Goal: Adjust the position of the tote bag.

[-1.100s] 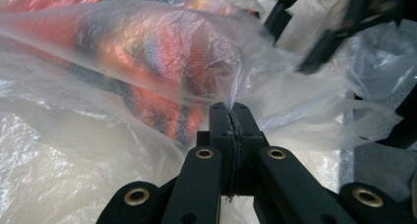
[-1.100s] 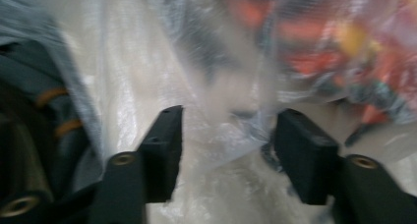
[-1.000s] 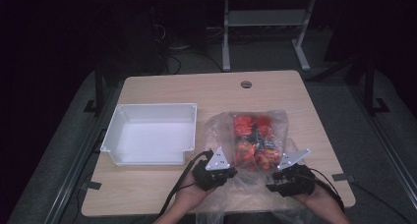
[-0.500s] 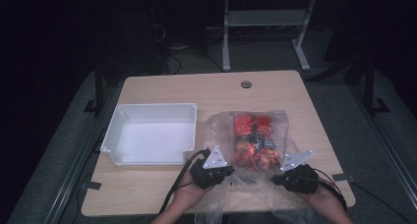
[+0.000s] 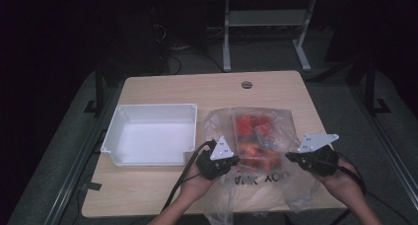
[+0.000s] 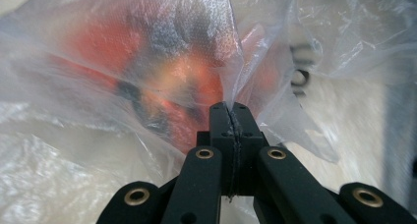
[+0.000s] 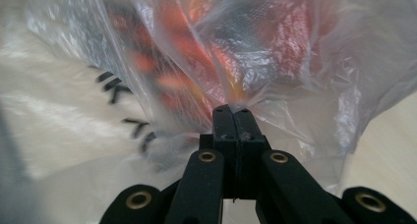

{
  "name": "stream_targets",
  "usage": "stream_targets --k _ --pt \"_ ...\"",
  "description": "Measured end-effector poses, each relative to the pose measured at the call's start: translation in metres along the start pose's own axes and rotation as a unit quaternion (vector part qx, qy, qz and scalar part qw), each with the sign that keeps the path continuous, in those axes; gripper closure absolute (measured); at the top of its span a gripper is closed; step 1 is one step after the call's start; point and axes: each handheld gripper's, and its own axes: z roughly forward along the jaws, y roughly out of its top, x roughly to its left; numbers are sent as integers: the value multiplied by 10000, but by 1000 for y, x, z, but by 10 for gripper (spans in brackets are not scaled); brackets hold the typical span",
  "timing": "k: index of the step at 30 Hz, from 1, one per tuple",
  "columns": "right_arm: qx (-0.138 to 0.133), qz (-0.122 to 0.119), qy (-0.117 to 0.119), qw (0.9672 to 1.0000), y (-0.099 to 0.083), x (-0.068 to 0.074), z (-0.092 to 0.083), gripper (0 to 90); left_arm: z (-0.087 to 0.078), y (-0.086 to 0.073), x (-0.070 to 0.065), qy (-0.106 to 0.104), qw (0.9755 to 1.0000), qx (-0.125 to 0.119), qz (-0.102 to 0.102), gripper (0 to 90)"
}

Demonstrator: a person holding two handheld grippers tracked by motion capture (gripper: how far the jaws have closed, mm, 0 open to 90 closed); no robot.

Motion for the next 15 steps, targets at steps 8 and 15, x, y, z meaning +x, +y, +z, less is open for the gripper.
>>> stream_targets --k 8,15 --pt "93 62 -425 9990 17 -32 17 900 28 17 23 718 9972 151 -153 899" --pt "327 240 -279 9988 9 -39 53 900 52 10 29 1305 9899 474 -286 898"
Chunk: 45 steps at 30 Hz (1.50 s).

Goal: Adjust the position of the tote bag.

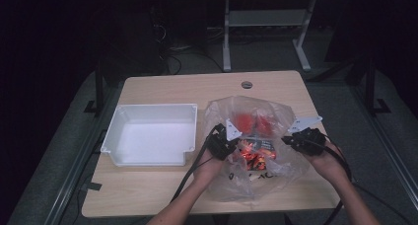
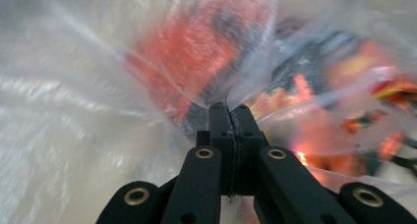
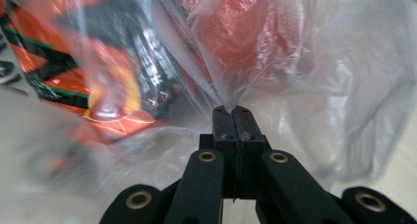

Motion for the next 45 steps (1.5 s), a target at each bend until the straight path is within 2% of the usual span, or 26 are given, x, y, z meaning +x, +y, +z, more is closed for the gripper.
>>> stream_targets --k 1,2,5,6,7,8,9,11,14,17,20,23,33,37,41,45 --pt "43 -5 39 10000 -1 0 6 900 4 -1 -1 122 9999 -4 -24 898" --pt "82 42 184 9998 -3 1 16 900 9 -2 -3 257 9996 56 -51 898" --pt "189 50 278 9994 -3 2 27 900 13 -2 -4 274 9995 123 -64 899" --pt "172 63 311 9993 -3 2 28 900 15 -3 -4 240 9995 174 -58 899" --pt "151 98 367 9992 -3 2 29 900 19 -6 -6 153 9996 187 -172 899" --pt "151 98 367 9992 -3 2 29 900 19 -6 -6 153 9996 187 -172 899" --pt "104 146 482 9987 -3 2 31 900 21 -8 -6 19 9995 262 -175 899" --pt "103 166 550 9983 -3 3 32 900 23 -9 -7 -59 9994 271 -213 899" --pt "84 131 735 9972 -6 5 34 900 23 -10 -9 -316 9990 282 -164 900" --pt "9 165 980 9950 -13 7 34 900 21 -11 -14 -455 9986 280 -62 900" --pt "-24 146 1067 9942 -20 10 31 900 20 -12 -18 -607 9978 249 -36 900" --pt "-28 86 1141 9934 -29 16 23 900 17 -16 -25 -789 9966 195 -96 900" --pt "-110 68 1368 9905 -53 34 5 900 3 -24 -51 -1091 9939 62 140 900" --pt "-123 2 1432 9896 -59 44 -2 900 -3 -30 -57 -1236 9922 39 174 900" --pt "-144 -53 1475 9889 -65 56 -8 900 -13 -37 -64 -1370 9900 66 316 900" --pt "-154 -106 1472 9889 -69 62 -12 900 -20 -41 -66 -1463 9883 118 404 900"
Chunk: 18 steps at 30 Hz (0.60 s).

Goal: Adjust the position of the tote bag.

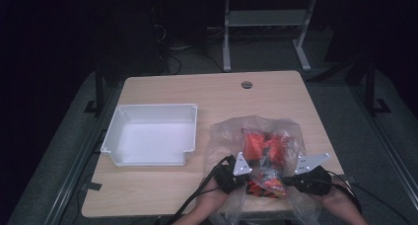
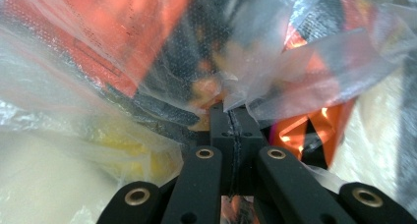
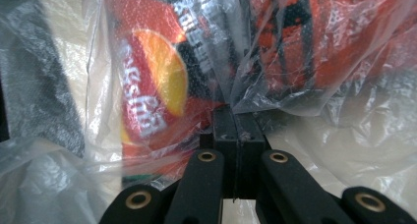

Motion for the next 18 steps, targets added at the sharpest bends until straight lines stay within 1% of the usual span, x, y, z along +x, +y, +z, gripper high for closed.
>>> stream_targets --k 1,4,7,8,9,10,13,14,16,18 --pt "17 10 7 10000 0 1 -1 900 -1 -1 0 -15 10000 8 8 900" --pt "84 -81 -101 9999 1 2 -3 900 -8 0 2 -26 10000 -6 43 900" --pt "71 -218 -267 9994 6 3 -11 900 -17 4 6 106 9998 -58 153 900" --pt "56 -269 -330 9991 9 3 -15 900 -20 6 9 139 9997 -88 157 900" --pt "61 -330 -424 9985 12 2 -18 900 -24 10 13 221 9995 -149 158 900" --pt "78 -452 -585 9972 17 1 -24 900 -26 13 15 253 9994 -194 144 900" --pt "-59 -560 -863 9947 31 -5 -38 900 -32 29 26 460 9982 -354 176 900" --pt "-92 -583 -939 9938 37 -8 -43 900 -33 33 29 512 9977 -388 198 900" --pt "-179 -575 -1049 9927 46 -14 -50 900 -33 44 37 602 9969 -472 160 900" --pt "-245 -535 -1180 9913 56 -24 -54 900 -29 54 44 723 9961 -490 153 900"
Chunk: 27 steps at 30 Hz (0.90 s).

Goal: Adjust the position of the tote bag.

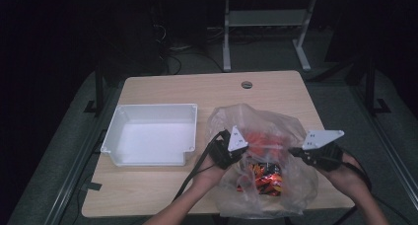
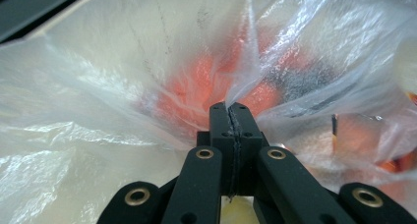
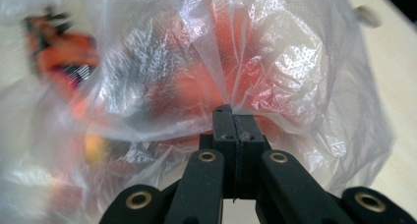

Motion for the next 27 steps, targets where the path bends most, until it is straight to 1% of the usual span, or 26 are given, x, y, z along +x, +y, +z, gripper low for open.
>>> stream_targets --k 2,3,4,5,6,8,9,10,12,13,16,18,19,20,23,26,27 --pt "-1 101 -104 9999 6 -12 4 900 10 5 6 84 9999 71 -32 900" --pt "16 136 -137 9998 7 -16 7 900 17 6 9 170 9998 114 -67 900" --pt "50 234 -154 9996 7 -23 12 900 21 6 11 191 9997 137 -109 900" --pt "81 318 -155 9993 7 -26 16 900 26 6 13 221 9995 155 -173 900" --pt "127 387 -162 9990 5 -30 22 900 31 5 15 277 9993 182 -169 900" --pt "247 584 -188 9978 -1 -38 34 900 42 2 20 311 9986 275 -314 900" --pt "297 670 -205 9971 -4 -42 40 900 45 1 22 331 9984 306 -348 900" --pt "348 721 -218 9966 -7 -44 44 900 50 0 24 366 9981 346 -346 900" --pt "475 815 -237 9953 -15 -49 54 900 58 -4 29 368 9973 443 -466 900" --pt "504 917 -188 9943 -19 -51 59 900 61 -6 30 382 9968 490 -505 900" --pt "553 1053 -97 9929 -27 -53 68 900 69 -9 31 384 9963 547 -549 900" --pt "577 1101 -46 9922 -29 -54 72 900 71 -10 30 369 9960 555 -601 900" --pt "587 1110 -53 9921 -30 -53 74 900 73 -11 30 330 9961 572 -588 900" --pt "587 1146 19 9917 -31 -54 76 900 75 -11 29 326 9960 606 -577 900" --pt "632 1190 113 9908 -34 -53 81 900 77 -12 27 326 9962 578 -565 900" --pt "619 1218 140 9905 -35 -53 82 900 77 -14 29 276 9961 576 -611 900" --pt "613 1225 144 9905 -35 -53 82 900 78 -15 31 248 9959 564 -670 900"
